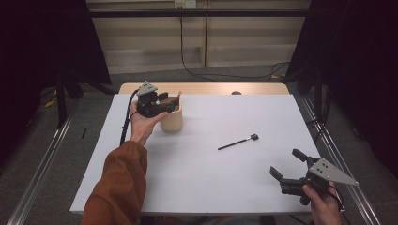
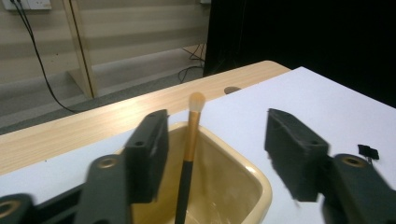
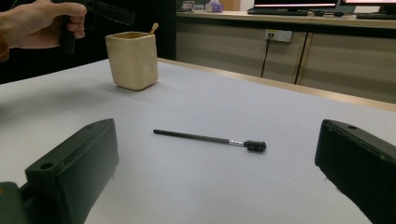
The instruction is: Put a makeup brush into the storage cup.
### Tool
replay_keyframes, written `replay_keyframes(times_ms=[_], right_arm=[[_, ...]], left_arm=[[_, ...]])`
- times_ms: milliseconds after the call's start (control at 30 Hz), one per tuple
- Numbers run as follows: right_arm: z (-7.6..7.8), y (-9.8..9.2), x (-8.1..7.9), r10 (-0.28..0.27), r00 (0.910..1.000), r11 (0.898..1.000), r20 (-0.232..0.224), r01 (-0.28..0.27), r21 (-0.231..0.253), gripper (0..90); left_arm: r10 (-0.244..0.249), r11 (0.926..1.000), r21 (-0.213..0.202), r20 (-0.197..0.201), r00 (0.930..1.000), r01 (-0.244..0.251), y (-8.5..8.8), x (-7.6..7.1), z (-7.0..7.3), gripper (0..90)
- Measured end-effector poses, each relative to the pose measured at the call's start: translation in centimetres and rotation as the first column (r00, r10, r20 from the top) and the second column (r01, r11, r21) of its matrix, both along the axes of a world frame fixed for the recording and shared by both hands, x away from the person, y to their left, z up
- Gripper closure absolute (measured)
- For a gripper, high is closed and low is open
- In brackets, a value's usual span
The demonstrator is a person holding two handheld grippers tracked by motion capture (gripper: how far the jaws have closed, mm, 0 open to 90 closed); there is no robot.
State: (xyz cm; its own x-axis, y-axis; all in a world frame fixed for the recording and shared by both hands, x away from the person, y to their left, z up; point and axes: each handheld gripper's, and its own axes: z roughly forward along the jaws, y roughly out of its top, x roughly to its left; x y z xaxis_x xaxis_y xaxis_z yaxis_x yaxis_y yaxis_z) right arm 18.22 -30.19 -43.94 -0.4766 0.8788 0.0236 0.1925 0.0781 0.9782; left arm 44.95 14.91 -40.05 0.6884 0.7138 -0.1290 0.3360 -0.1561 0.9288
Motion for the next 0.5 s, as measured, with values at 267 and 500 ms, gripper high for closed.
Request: replay_keyframes(times_ms=[267, 500], right_arm=[[0.0, 0.02, 0.01, 0.001, 1.0, 1.0, 0.0, -0.001, 0.0, 0.0], [0.0, 0.02, 0.01, 0.0, 1.0, 1.0, -0.001, 0.0, 0.0, 0.0]], left_arm=[[0.002, 1.0, -0.005, 0.006, 1.0, -0.002, 0.27, -0.03, 0.22, 13.2], [0.01, 0.9999, -0.008, 0.004, 0.9999, -0.01, 0.31, -0.15, 0.39, 4.2]])
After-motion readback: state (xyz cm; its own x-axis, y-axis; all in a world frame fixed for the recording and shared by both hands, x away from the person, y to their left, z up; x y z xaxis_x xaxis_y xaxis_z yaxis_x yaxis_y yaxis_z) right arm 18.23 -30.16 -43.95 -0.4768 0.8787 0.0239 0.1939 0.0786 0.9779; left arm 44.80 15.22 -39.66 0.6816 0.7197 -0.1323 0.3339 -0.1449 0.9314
